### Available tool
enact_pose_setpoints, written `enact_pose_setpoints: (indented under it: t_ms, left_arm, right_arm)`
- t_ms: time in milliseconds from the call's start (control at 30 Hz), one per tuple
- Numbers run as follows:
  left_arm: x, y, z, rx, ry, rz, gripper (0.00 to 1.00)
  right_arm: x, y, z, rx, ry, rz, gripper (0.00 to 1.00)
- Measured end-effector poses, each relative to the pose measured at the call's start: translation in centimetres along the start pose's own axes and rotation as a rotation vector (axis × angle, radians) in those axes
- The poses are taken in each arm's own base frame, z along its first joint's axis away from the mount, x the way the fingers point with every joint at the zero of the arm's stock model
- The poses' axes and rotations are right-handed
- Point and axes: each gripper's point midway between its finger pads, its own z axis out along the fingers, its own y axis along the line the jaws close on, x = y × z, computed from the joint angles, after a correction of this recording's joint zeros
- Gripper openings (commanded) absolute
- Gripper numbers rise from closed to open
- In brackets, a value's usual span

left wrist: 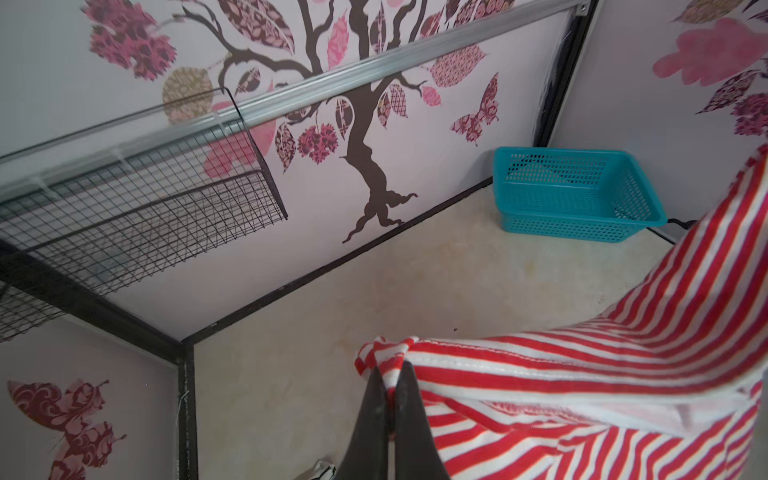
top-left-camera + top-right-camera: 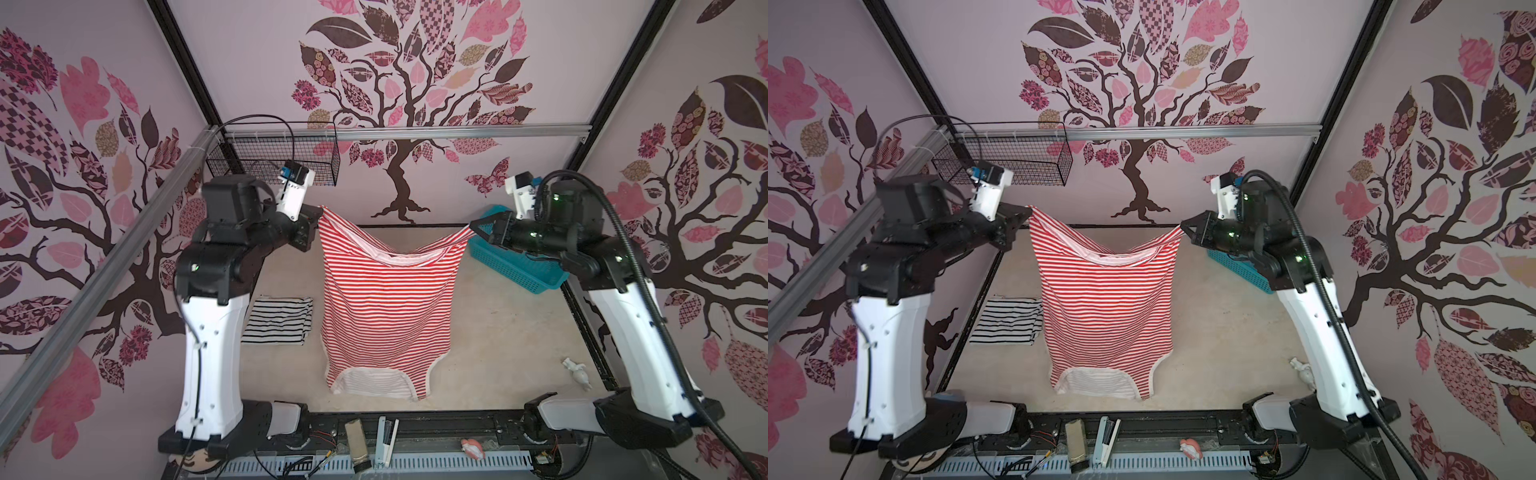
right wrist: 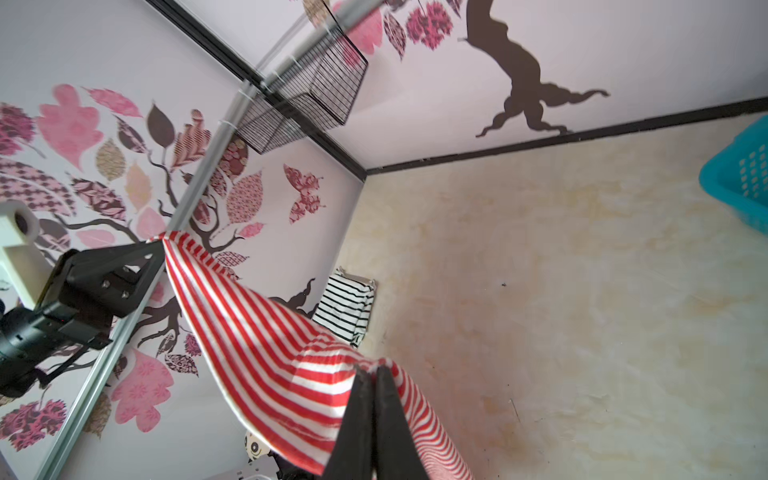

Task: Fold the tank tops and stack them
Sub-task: 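Raise the red-striped tank top high with both grippers, letting it hang, then swing the hanging tank top down and lay it flat with both grippers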

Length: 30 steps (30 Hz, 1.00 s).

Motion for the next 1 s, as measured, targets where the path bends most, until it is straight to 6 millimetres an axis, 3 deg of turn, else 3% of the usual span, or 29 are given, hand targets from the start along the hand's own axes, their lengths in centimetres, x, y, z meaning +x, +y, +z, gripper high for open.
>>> enact_pose_setpoints:
  t_ms: [100, 200, 267, 333, 433, 567, 633, 700, 767, 867, 933, 1000]
  left_arm:
    - [2.2, 3.2, 8.0, -0.017, 0.104, -0.043, 0.00]
    - [2.9, 7.6, 15.0, -0.076, 0.145, -0.093, 0.00]
    - [2.3, 10.8, 18.3, -0.137, 0.113, -0.110, 0.00]
    - [1.7, 13.0, 19.9, -0.191, 0.069, -0.121, 0.00]
    - [1.0, 13.8, 18.8, -0.222, 0.037, -0.148, 0.00]
    - [-1.0, 11.3, 12.8, -0.216, -0.063, -0.147, 0.00]
    - [-2.6, 9.3, 8.6, -0.205, -0.158, -0.124, 0.00]
    - [-3.3, 7.7, 5.8, -0.189, -0.230, -0.104, 0.00]
    - [-2.2, 6.7, 5.3, -0.165, -0.243, -0.095, 0.00]
    - [3.2, 5.8, 8.7, -0.111, -0.140, -0.102, 0.00]
    - [10.5, 5.0, 13.0, -0.053, 0.029, -0.132, 0.00]
    - [20.5, 3.3, 16.9, 0.031, 0.262, -0.193, 0.00]
  right_arm:
    - [-1.2, -2.7, 5.2, 0.010, 0.055, 0.036, 0.00]
    - [-4.3, -4.3, 9.8, -0.016, 0.063, 0.050, 0.00]
    - [-7.6, -4.7, 12.2, -0.053, 0.032, 0.041, 0.00]
    - [-11.2, -4.1, 13.5, -0.131, -0.031, 0.020, 0.00]
    - [-13.6, -4.1, 12.5, -0.204, -0.073, 0.023, 0.00]
    - [-13.3, -4.3, 9.9, -0.210, -0.062, 0.039, 0.00]
    - [-10.9, -4.6, 8.4, -0.208, -0.045, 0.066, 0.00]
    - [-7.9, -4.7, 7.1, -0.207, -0.019, 0.087, 0.00]
    - [-5.6, -4.8, 6.3, -0.222, -0.014, 0.089, 0.00]
    - [-1.4, -6.8, 7.0, -0.245, 0.011, 0.126, 0.00]
    - [2.5, -10.4, 9.1, -0.223, 0.060, 0.193, 0.00]
    - [7.4, -15.0, 11.6, -0.168, 0.139, 0.293, 0.00]
